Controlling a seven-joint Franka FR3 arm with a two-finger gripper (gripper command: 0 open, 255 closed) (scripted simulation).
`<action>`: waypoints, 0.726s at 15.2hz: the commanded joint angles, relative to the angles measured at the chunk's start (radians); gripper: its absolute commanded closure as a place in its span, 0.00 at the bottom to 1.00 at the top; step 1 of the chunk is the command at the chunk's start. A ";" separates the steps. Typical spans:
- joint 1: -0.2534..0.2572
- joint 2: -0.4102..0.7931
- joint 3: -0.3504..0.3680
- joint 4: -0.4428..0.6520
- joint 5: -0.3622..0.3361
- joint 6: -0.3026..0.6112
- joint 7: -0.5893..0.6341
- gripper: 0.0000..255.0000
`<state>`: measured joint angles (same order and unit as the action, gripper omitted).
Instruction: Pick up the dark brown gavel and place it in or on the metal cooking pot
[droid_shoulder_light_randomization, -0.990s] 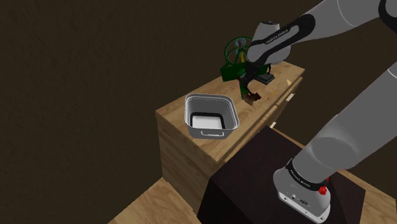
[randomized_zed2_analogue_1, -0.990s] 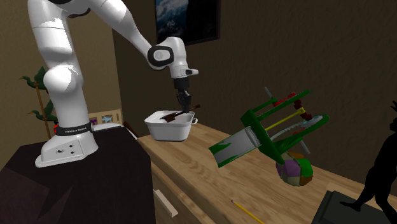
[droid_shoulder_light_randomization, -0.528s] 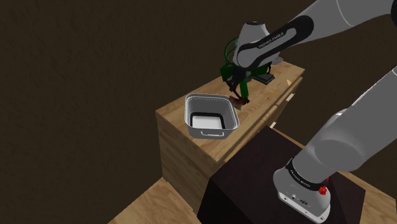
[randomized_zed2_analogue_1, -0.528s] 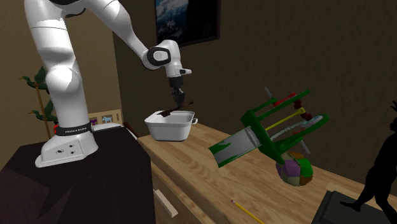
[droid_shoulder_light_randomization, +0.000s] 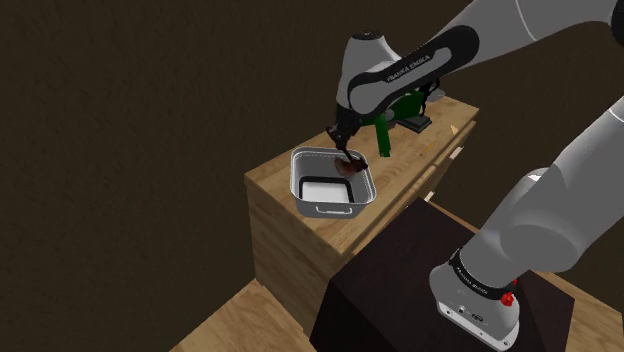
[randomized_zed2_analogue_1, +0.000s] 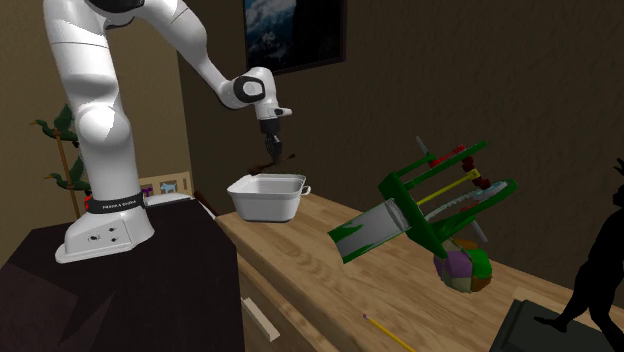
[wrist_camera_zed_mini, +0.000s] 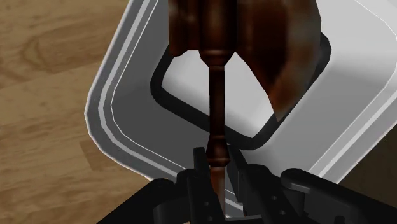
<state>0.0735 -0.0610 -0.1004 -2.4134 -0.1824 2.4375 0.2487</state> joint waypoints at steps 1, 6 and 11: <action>0.017 0.001 0.020 0.011 0.000 -0.014 0.037 1.00; 0.015 0.050 0.018 -0.010 -0.010 0.056 0.049 1.00; 0.013 0.105 0.016 -0.025 -0.021 0.125 0.063 1.00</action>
<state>0.0869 0.0334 -0.0838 -2.4347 -0.2006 2.5476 0.3085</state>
